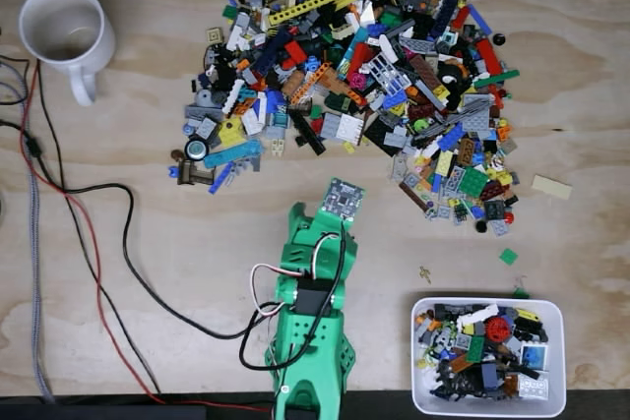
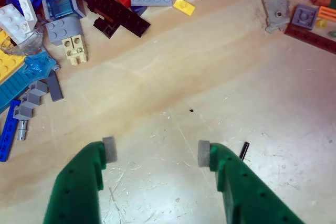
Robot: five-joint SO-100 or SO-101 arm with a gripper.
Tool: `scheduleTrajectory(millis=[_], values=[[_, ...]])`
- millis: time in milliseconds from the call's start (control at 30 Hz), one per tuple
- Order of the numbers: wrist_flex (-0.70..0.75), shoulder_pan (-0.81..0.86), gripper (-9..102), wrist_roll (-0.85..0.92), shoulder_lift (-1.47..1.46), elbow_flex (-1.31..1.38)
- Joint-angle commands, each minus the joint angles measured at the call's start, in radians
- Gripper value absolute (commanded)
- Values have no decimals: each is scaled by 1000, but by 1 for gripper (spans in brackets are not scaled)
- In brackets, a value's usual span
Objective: Find the closest Lego and put it in the bin.
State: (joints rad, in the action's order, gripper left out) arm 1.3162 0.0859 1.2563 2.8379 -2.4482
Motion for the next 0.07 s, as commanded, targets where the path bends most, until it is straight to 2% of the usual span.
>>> scheduleTrajectory(millis=[0, 33], values=[[-2, -11, 23, -3, 35, 5], [0, -9, 23, -3, 35, 5]])
